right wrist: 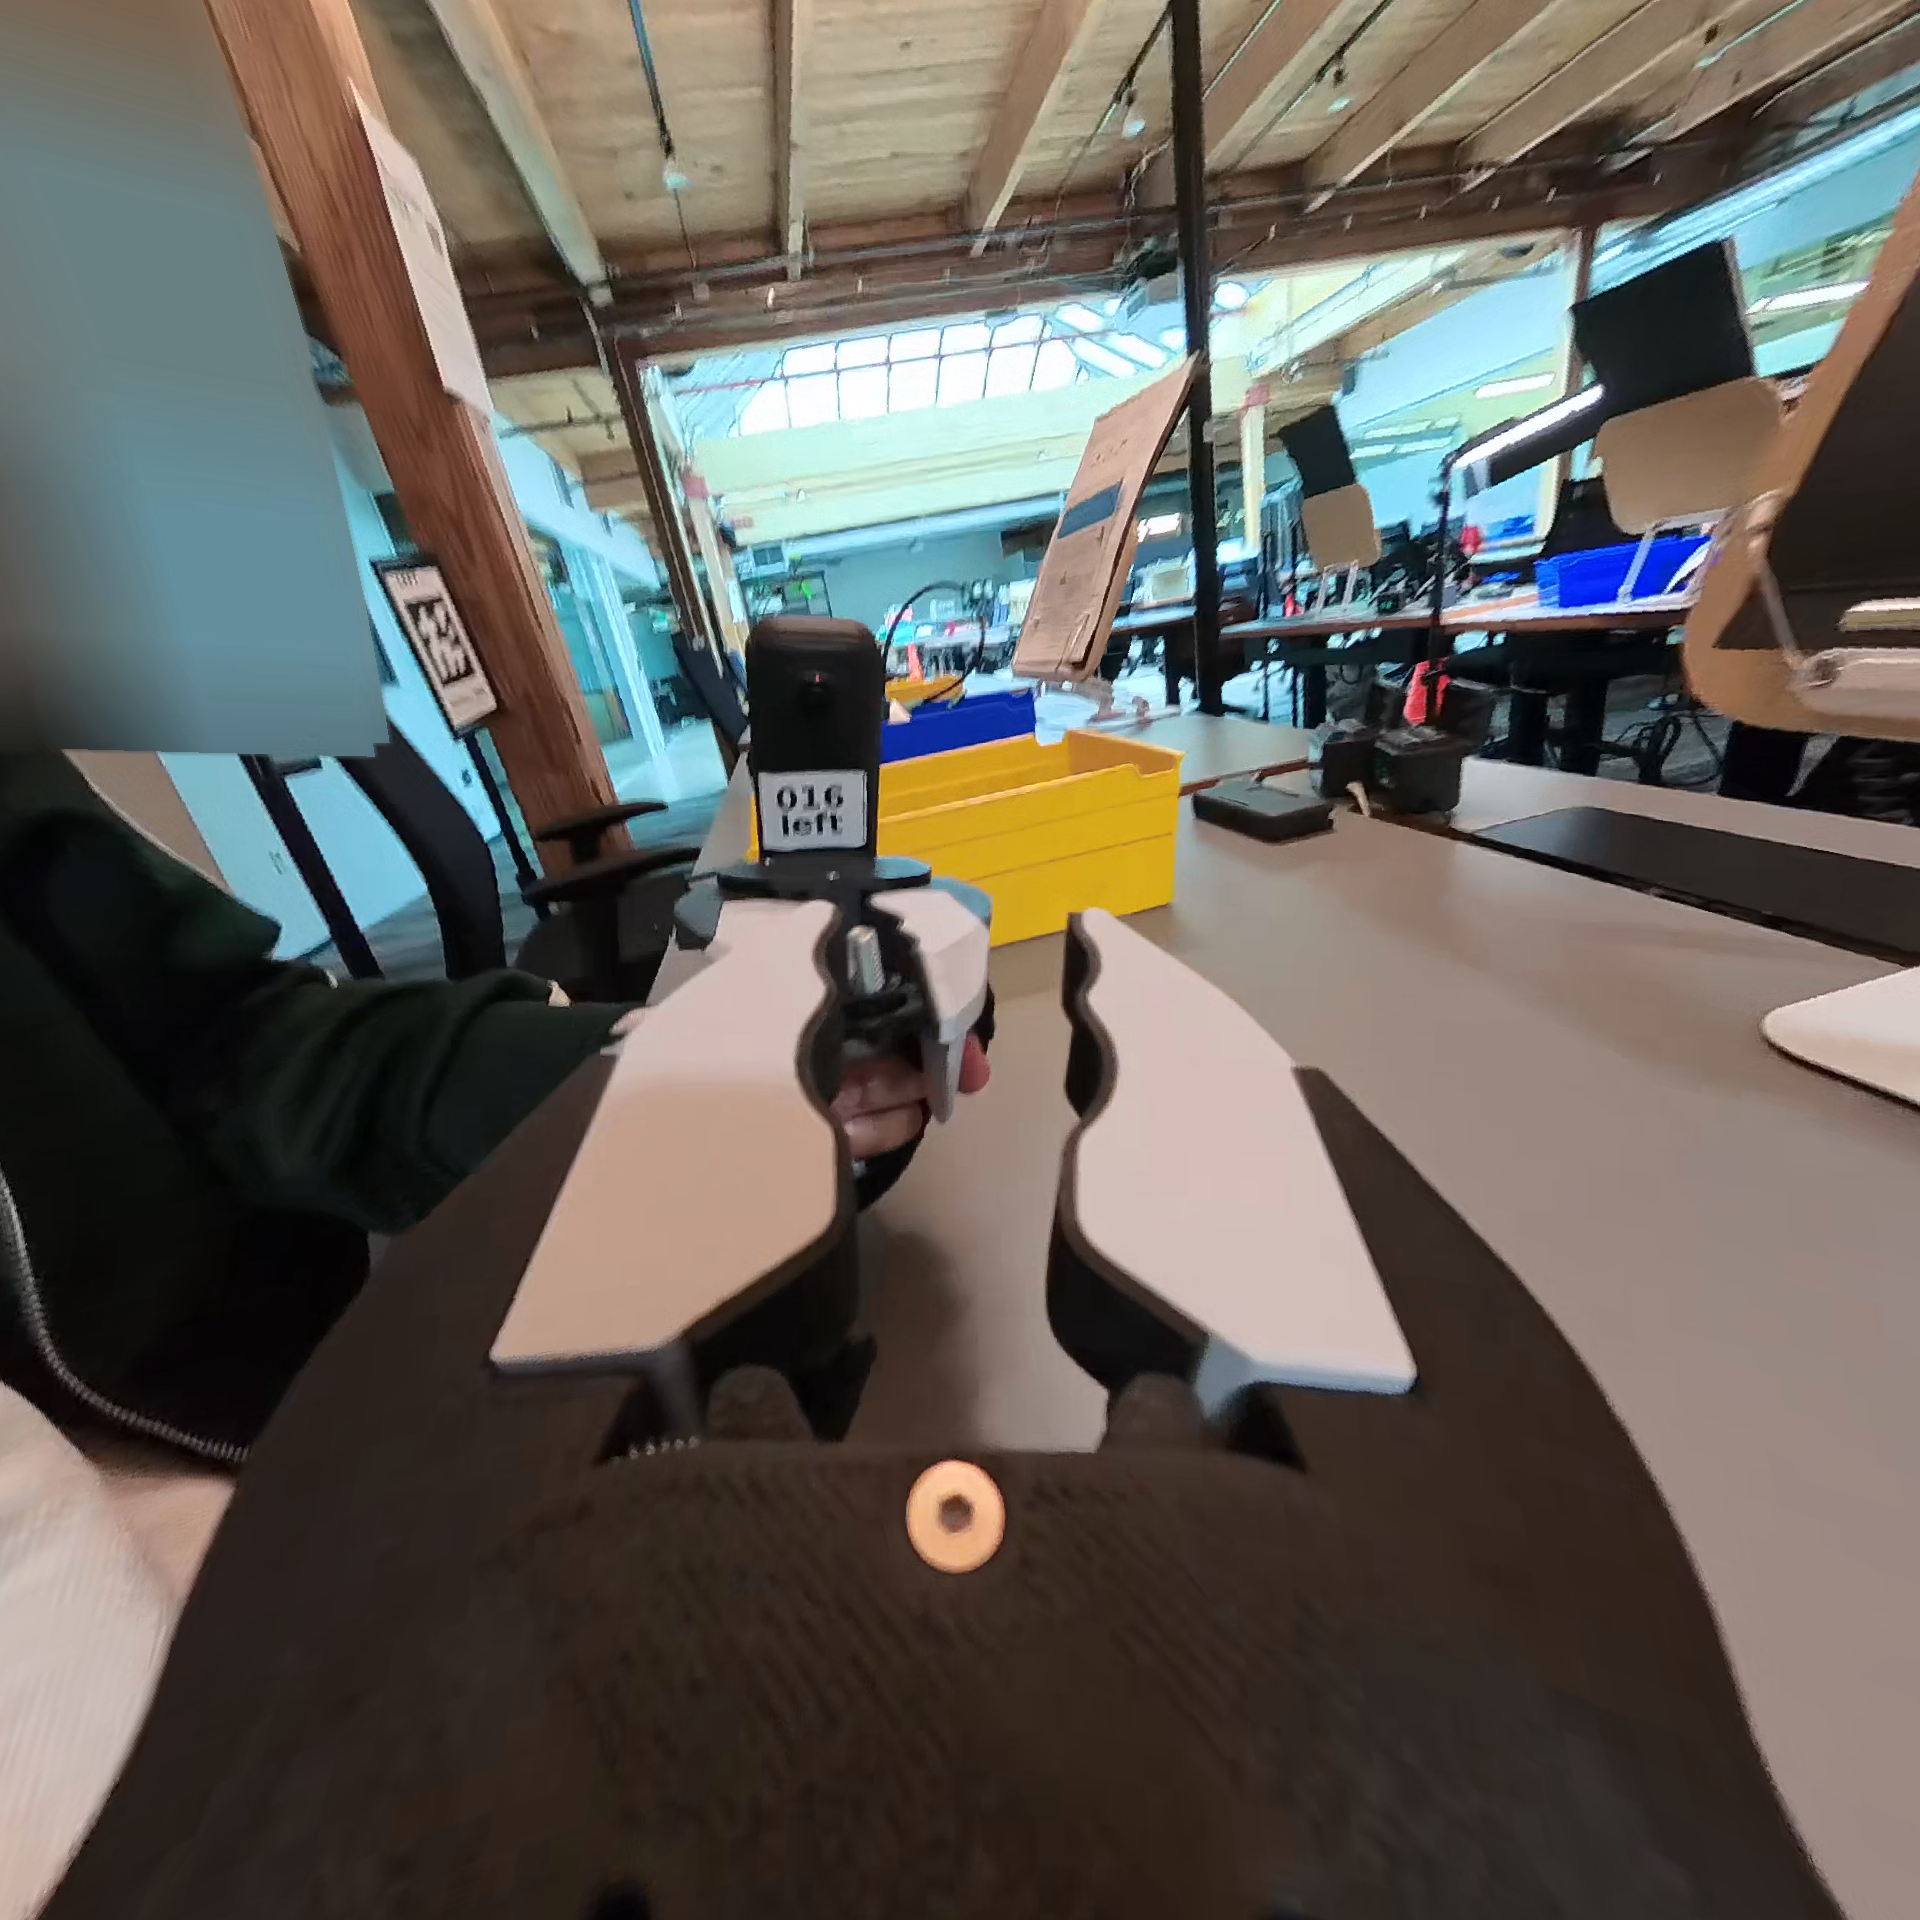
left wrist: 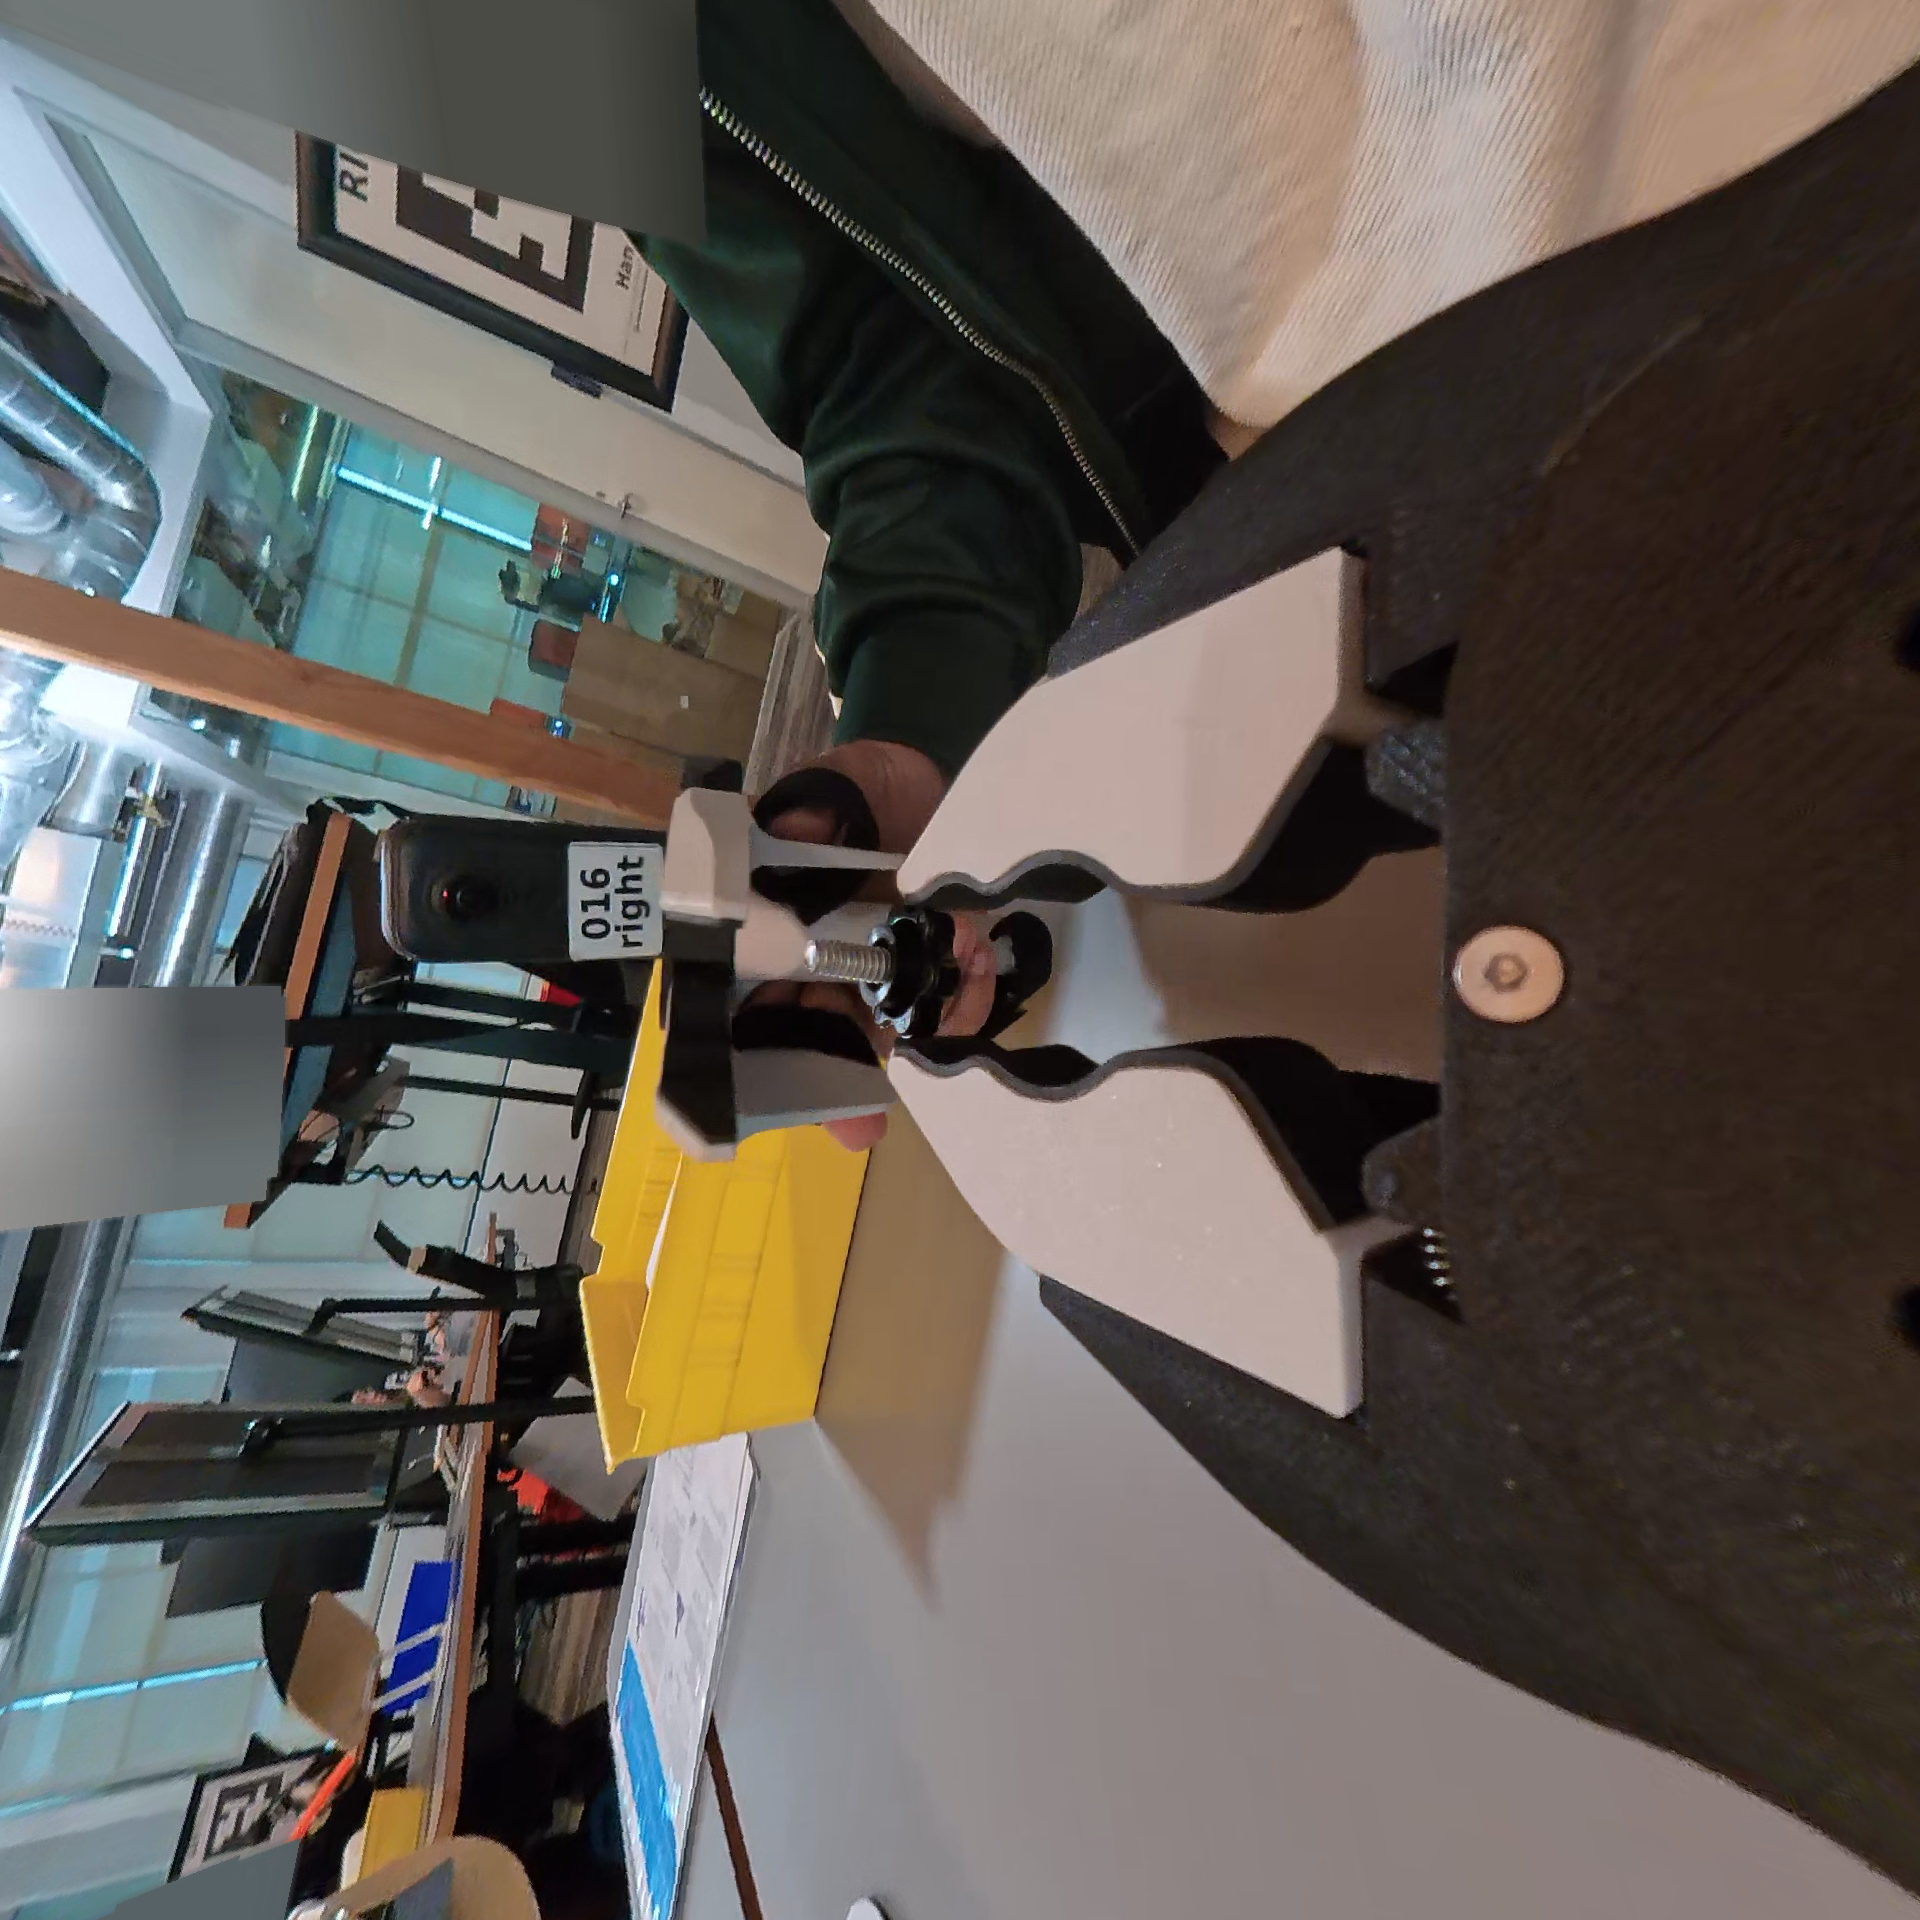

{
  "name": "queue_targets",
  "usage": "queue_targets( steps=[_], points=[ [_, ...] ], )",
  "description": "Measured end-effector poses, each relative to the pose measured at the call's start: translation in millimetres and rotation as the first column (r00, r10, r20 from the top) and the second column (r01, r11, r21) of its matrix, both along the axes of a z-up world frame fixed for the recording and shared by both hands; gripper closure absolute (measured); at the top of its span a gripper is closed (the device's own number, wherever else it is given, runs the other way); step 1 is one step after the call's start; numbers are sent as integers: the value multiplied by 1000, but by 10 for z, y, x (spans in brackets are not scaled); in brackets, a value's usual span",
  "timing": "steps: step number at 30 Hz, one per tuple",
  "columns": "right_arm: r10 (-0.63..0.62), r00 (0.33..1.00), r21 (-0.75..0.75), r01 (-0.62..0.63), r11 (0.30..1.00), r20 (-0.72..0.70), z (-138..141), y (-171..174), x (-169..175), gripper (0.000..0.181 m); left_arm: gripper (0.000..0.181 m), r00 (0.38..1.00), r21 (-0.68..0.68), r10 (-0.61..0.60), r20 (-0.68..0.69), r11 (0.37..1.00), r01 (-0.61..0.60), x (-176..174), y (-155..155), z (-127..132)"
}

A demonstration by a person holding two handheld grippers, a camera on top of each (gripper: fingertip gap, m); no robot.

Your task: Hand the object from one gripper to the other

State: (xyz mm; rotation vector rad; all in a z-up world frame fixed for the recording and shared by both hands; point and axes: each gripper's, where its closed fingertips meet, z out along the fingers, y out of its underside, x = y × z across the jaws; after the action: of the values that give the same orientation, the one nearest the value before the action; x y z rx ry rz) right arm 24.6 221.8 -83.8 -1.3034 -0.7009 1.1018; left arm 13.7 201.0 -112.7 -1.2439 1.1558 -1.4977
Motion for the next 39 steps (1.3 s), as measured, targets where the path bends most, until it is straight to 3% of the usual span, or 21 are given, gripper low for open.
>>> queue_targets(
  steps=[7,22,27,31,39],
  points=[
    [38,993,21,-41,999,111,-135,-71,-139,157,158,998,16,64,8,998,-64,-36,90,21],
    [22,994,-3,-22,1000,109,-163,-27,-125,157,158,993,63,109,-35,992,-107,-10,116,-36],
    [-1,989,-92,15,996,150,-322,79,-110,155,158,988,118,136,-80,985,-126,19,115,-97],
    [44,997,-183,-32,983,63,-291,83,-92,151,158,984,143,147,-104,981,-132,37,113,-134],
    [71,995,-64,-67,996,68,-177,-40,-154,159,158,983,141,143,-115,982,-126,54,103,-157]
  ],
)
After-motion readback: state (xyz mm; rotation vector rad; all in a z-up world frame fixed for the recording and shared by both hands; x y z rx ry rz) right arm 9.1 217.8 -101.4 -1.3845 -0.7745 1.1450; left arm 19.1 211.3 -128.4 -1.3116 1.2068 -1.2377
